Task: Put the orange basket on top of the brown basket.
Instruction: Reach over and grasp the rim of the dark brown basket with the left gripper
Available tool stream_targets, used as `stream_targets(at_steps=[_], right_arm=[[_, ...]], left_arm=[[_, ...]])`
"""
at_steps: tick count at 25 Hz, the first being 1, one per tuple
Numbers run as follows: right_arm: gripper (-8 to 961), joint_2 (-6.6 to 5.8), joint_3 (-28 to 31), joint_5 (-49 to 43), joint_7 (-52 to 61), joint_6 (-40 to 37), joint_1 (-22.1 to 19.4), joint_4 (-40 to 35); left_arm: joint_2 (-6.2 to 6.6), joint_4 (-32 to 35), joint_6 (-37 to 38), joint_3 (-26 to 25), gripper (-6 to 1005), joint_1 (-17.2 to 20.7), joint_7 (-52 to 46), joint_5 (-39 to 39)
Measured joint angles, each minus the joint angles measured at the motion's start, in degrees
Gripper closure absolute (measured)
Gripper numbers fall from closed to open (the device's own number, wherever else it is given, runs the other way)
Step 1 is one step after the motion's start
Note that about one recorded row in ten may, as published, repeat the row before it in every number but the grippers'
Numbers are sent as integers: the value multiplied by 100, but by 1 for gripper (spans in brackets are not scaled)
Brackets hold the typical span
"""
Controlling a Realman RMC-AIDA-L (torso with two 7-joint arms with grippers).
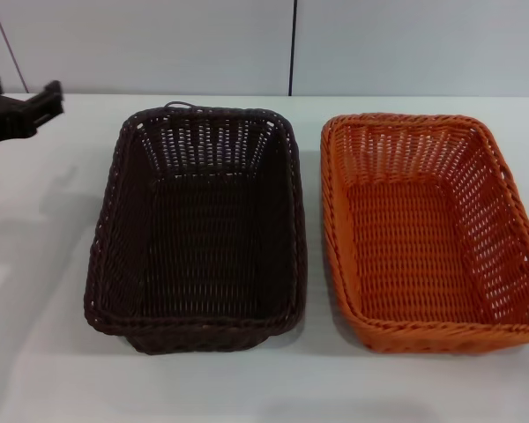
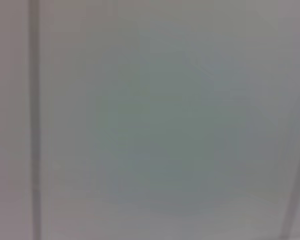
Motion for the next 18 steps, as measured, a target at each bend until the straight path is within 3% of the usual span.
stream_targets(at_steps=[1,4,5,8,12,13,14,15,17,18], right_arm=[[163,-7,0,0,64,-16,20,19],[164,-9,1,0,101,-19,28,38],[164,-11,1,0,108,-19,29,42],[164,-19,8,1,110,-20,46,42],[164,-24,9,1,114,-19,56,39],[164,-27,9,1,117,-20,64,39],[164,-27,9,1,118,-20,66,39],[164,-27,9,1,118,-20,66,39],[164,-28,9,1,119,-20,73,39],[164,-28,9,1,119,-20,75,41]], left_arm=[[-11,-337,-1384,-470,236,-238,-132,0],[-14,-482,-1982,-594,240,-352,-215,24],[-13,-641,-2687,-674,242,-530,-364,186],[-35,-756,-3231,-652,246,-733,-487,633],[-35,-756,-3231,-652,251,-733,-487,633],[-52,-748,-3404,-204,253,-940,-861,1653],[-52,-748,-3404,-204,254,-940,-861,1653],[-47,-617,-3496,5,255,-1143,-1249,2165],[-47,-617,-3496,5,258,-1143,-1249,2165],[-44,-424,-3627,47,259,-1339,-1459,2380]])
